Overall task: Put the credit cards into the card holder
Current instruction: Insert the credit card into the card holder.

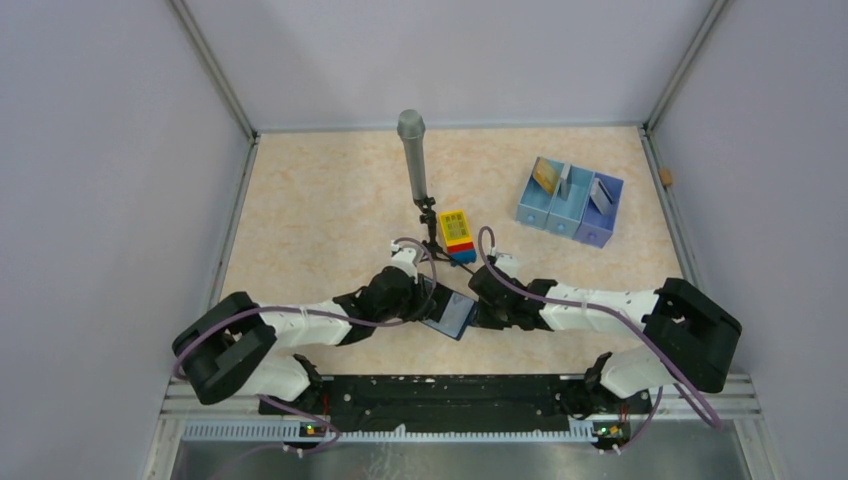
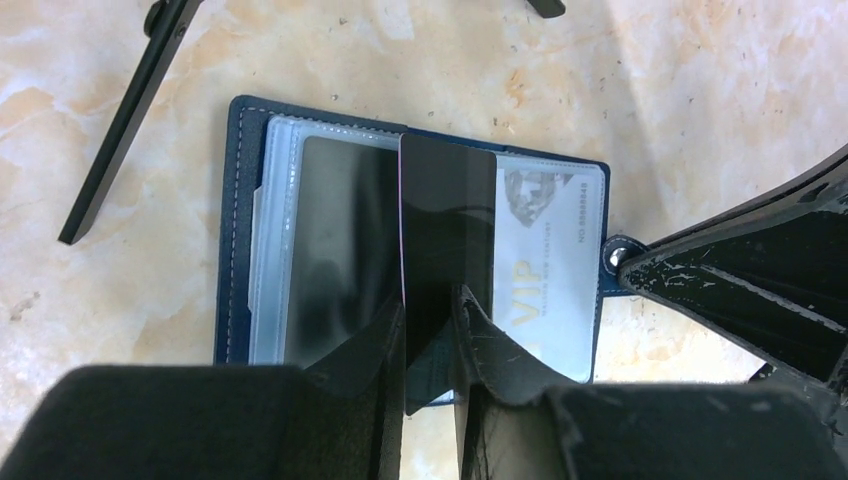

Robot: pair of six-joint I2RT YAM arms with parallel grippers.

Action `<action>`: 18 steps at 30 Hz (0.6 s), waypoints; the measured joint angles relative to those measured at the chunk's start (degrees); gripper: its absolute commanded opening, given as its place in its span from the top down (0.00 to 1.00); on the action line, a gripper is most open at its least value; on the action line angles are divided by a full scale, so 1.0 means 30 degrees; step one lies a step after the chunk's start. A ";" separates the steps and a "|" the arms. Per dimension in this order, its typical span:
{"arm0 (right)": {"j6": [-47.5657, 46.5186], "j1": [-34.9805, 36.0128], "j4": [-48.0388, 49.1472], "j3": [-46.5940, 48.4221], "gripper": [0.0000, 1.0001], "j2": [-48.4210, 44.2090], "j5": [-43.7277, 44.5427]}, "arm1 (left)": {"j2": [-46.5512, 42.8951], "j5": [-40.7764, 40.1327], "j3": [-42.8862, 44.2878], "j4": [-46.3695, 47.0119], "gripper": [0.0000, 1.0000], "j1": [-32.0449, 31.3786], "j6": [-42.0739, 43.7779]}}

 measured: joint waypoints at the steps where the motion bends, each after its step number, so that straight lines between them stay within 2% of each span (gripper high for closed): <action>1: 0.0000 0.0022 0.0000 0.0000 1.00 0.0000 0.0015 | 0.0109 0.0211 -0.0007 0.0189 0.80 0.0095 0.0000; 13: 0.0000 0.0124 -0.0226 0.0124 1.00 0.0095 0.0211 | 0.0809 0.2025 -0.0073 0.1377 0.90 0.0743 0.0000; 18: 0.0007 0.0160 -0.0393 0.0182 1.00 0.0095 0.0350 | 0.0750 0.2018 -0.0233 0.1486 0.91 0.0743 -0.0430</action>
